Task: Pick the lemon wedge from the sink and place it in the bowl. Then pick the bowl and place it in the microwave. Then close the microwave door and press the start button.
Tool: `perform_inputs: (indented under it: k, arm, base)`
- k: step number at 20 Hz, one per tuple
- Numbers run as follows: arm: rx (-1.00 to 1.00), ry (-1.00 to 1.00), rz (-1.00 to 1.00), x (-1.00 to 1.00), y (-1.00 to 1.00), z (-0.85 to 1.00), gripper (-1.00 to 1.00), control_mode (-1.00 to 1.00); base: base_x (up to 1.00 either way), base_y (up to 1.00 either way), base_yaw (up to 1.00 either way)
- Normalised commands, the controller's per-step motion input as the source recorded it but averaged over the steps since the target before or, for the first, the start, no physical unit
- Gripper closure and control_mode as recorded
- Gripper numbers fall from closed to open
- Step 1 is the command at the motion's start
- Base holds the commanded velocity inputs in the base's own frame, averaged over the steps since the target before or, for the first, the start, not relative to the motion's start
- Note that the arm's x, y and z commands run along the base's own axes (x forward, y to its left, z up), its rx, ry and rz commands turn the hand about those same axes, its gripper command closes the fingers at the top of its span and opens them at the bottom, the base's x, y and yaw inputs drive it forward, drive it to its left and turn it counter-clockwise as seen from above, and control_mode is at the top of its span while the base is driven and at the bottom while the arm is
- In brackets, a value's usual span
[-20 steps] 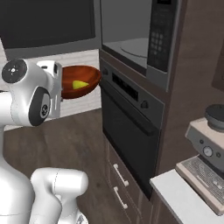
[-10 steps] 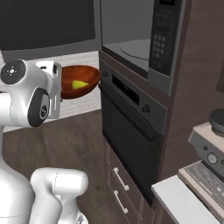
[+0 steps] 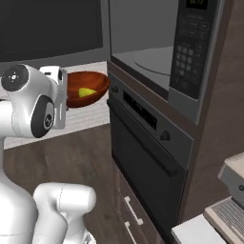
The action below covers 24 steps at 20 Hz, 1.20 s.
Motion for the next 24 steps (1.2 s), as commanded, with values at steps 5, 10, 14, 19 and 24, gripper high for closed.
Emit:
perform_inputs:
  k: [5,10,14,19,24]
  arm:
    - [0.0,0.0,0.0,0.0,0.0,0.0,1.0,1.0]
    - [0.0,0.0,0.0,0.0,0.0,0.0,1.0,1.0]
    - [0.0,0.0,0.0,0.0,0.0,0.0,1.0,1.0]
    - [0.0,0.0,0.0,0.0,0.0,0.0,1.0,1.0]
    - [0.0,0.0,0.0,0.0,0.0,0.0,1.0,1.0]
  base:
    - [0.64,-0.08,0.0]
    - [0.53,-0.26,0.0]
    - [0.19,-0.17,-0.1]
    - [0.4,0.28,-0.17]
    - [0.59,0.23,-0.17]
